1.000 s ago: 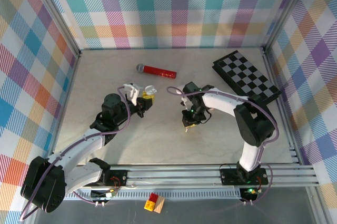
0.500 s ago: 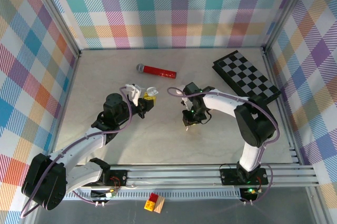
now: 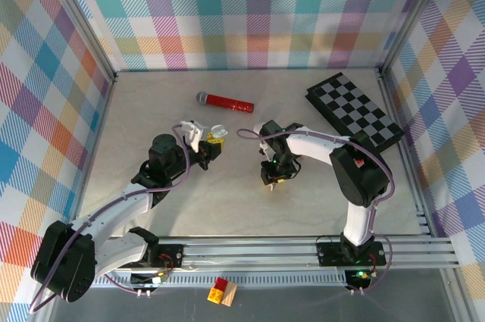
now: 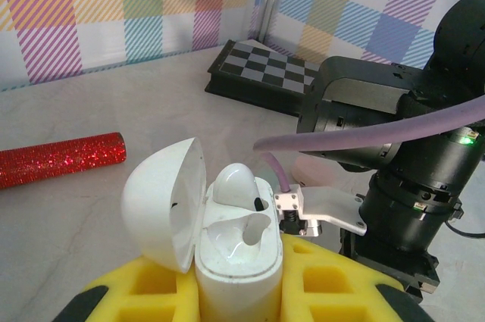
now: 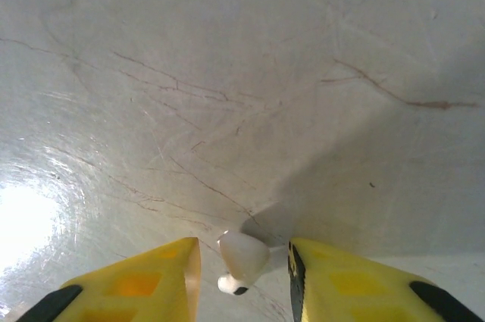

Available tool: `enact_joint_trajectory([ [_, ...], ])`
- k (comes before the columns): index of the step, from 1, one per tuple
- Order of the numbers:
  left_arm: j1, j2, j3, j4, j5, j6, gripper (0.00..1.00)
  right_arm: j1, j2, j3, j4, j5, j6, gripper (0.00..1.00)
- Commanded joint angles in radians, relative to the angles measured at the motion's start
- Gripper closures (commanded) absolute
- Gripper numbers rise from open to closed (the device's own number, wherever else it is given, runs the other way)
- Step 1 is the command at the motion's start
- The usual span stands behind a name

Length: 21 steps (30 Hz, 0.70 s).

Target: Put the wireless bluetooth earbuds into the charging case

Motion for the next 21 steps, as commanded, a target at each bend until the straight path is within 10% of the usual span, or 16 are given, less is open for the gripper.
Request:
enact_joint_trajectory([
  [1, -0.011, -0.018, 0.018, 0.005, 0.021, 0.008, 0.85, 0.01, -0.014, 0.008, -0.038, -0.005, 0.014, 0.67],
  [21, -0.011, -0.018, 0.021, 0.004, 0.027, 0.016, 0.85, 0.011, 0.041, -0.005, 0.016, 0.009, 0.017, 0.79],
])
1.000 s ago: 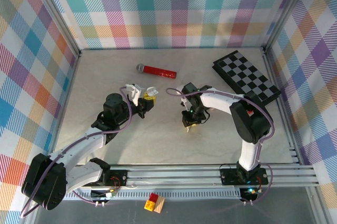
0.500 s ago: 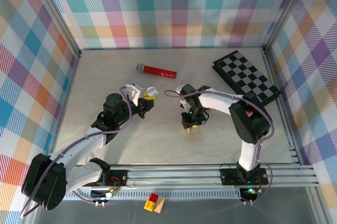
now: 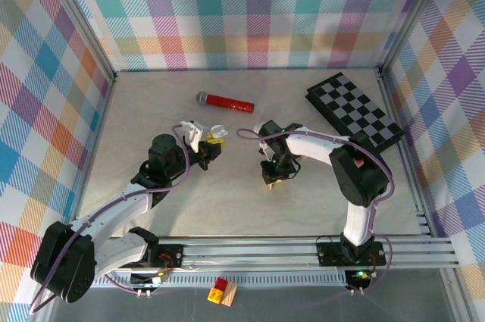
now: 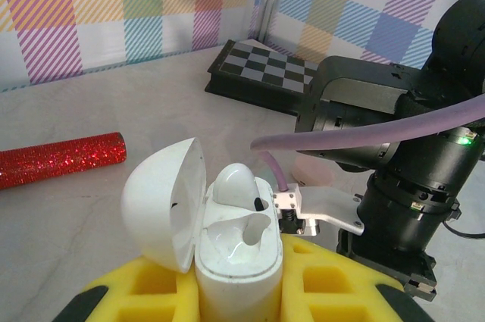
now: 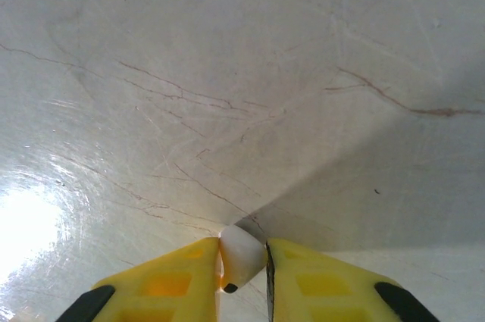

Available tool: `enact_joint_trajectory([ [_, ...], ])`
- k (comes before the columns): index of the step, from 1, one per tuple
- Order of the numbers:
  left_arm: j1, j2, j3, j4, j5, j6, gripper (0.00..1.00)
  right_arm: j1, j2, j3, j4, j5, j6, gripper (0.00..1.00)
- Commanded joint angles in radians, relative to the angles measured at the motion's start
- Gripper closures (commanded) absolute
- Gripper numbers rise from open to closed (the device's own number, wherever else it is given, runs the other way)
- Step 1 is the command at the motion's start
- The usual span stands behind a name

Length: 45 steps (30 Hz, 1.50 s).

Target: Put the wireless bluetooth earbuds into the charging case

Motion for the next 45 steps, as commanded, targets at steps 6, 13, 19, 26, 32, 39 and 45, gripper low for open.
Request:
enact_joint_trajectory([
  [6, -0.011, -0.015, 0.023, 0.004, 0.023, 0.015, 0.85, 0.006, 0.03, -0.005, 0.004, 0.004, 0.006, 0.79],
  [13, -0.011, -0.008, 0.024, 0.015, 0.025, 0.015, 0.85, 0.005, -0.033, -0.014, 0.021, 0.042, 0.001, 0.84],
  [19, -0.011, 0.005, 0.026, 0.027, 0.031, 0.013, 0.85, 0.005, -0.199, -0.092, 0.156, 0.103, -0.002, 0.82],
  [26, -0.028, 0.035, 0.036, 0.04, 0.075, 0.025, 0.85, 0.005, -0.431, -0.185, 0.347, 0.107, -0.002, 0.85],
  [32, -0.089, 0.08, 0.059, 0.046, 0.124, 0.098, 0.85, 0.004, -0.622, -0.217, 0.444, 0.039, -0.052, 0.86],
  [39, -0.156, 0.165, 0.095, 0.116, 0.201, 0.171, 0.85, 0.004, -0.793, -0.241, 0.541, -0.03, -0.109, 0.87],
  [45, -0.199, 0.21, 0.158, 0.091, 0.264, 0.235, 0.85, 0.005, -0.843, -0.239, 0.552, -0.155, -0.144, 0.88],
])
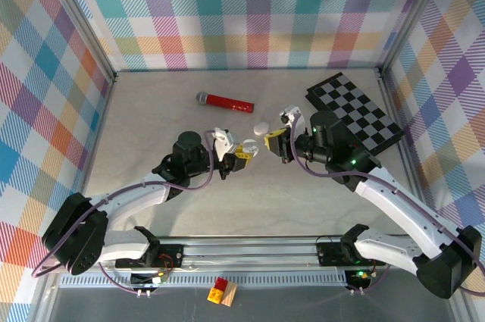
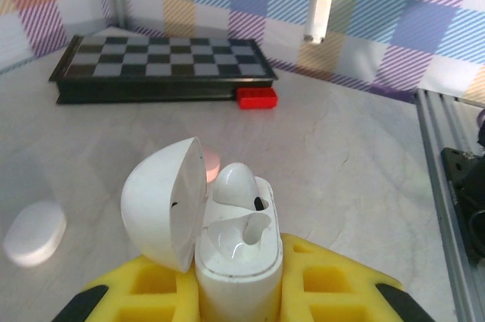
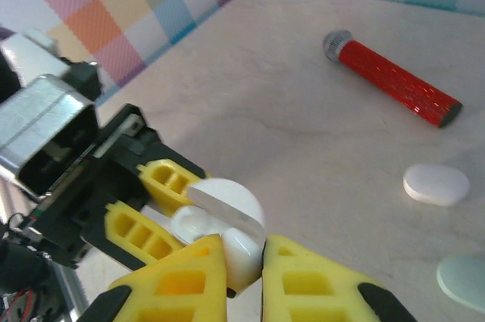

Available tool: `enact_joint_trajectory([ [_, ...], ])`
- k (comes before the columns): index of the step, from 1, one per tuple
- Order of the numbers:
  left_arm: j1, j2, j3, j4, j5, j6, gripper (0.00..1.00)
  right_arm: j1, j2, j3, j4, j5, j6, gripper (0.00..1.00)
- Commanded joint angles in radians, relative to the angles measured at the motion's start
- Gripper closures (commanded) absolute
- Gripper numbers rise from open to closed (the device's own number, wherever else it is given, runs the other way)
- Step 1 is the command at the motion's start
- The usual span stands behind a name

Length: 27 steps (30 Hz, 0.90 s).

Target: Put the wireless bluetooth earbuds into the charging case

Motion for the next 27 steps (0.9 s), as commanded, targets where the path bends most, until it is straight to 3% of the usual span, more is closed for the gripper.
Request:
enact_joint_trajectory([
  [1, -0.021, 0.014, 0.059, 0.03, 0.075, 0.065, 0.85, 0.003, -0.01, -0.009, 0.035, -0.109, -0.045, 0.88],
  [6, -0.045, 0.041, 0.111, -0.017, 0.131, 0.086, 0.85, 0.003, -0.015, -0.019, 0.031, -0.147, -0.059, 0.88],
  [27, -0.075, 0.055, 0.154, -0.033, 0.125, 0.079, 0.85, 0.003, 0.02, -0.027, -0.009, -0.128, -0.117, 0.88],
])
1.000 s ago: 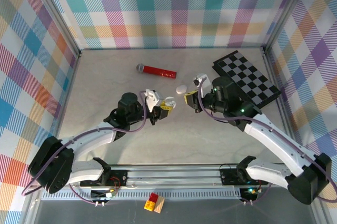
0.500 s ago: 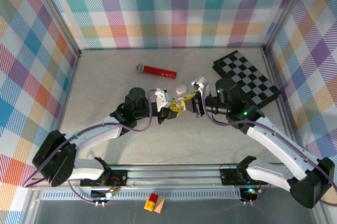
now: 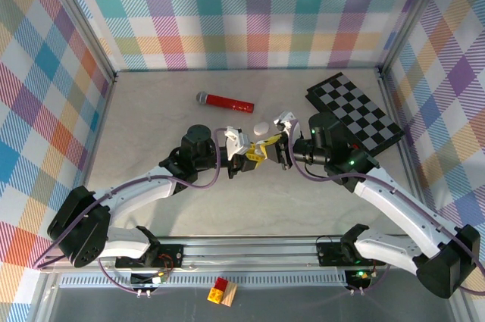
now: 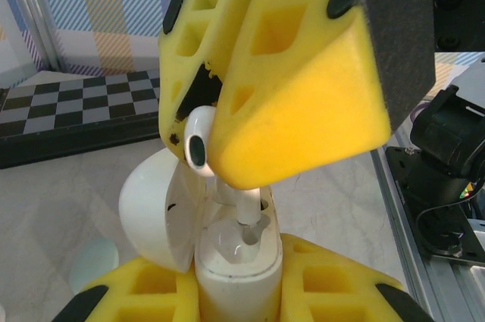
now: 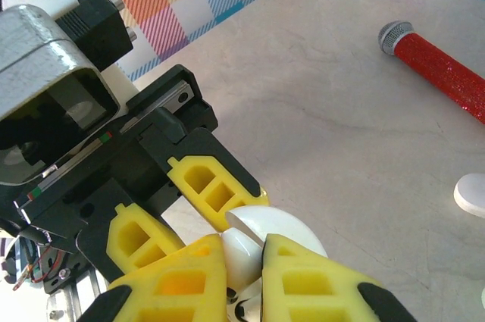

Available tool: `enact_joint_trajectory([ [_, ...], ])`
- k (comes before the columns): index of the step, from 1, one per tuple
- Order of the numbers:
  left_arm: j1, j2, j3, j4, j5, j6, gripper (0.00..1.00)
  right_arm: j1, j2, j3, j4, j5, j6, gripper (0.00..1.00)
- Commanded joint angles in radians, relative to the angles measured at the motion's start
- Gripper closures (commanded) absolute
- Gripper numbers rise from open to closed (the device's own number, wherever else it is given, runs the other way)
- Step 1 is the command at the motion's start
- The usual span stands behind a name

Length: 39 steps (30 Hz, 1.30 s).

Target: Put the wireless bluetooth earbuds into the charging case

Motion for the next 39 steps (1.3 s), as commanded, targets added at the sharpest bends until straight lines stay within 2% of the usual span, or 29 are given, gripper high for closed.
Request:
enact_joint_trajectory([
  [1, -0.015, 0.002, 0.04, 0.019, 0.031, 0.014, 0.85, 0.004, 0.014, 0.001, -0.022, -0.005, -0.044, 0.88],
  [10, -0.015, -0.001, 0.043, 0.023, 0.04, 0.007, 0.85, 0.004, 0.045, 0.04, -0.108, -0.025, -0.116, 0.87],
  [20, -0.015, 0.008, 0.048, 0.038, 0.044, 0.0, 0.85, 0.004, 0.07, 0.046, -0.132, -0.117, -0.152, 0.86],
  [23, -0.015, 0.008, 0.048, 0.043, 0.047, -0.006, 0.85, 0.004, 0.079, 0.045, -0.129, -0.105, -0.152, 0.84],
  [26, -0.015, 0.009, 0.047, 0.043, 0.045, -0.008, 0.85, 0.004, 0.071, 0.047, -0.12, -0.082, -0.15, 0.73],
  [30, -0.014, 0.002, 0.044, 0.03, 0.038, -0.002, 0.85, 0.004, 0.029, 0.042, -0.093, -0.037, -0.13, 0.71],
  [35, -0.015, 0.0, 0.04, 0.022, 0.036, 0.01, 0.85, -0.002, -0.035, 0.024, -0.052, 0.005, -0.081, 0.61],
  [39, -0.015, 0.0, 0.034, 0.026, 0.05, 0.013, 0.85, -0.045, -0.068, -0.009, 0.022, 0.041, 0.025, 0.48],
])
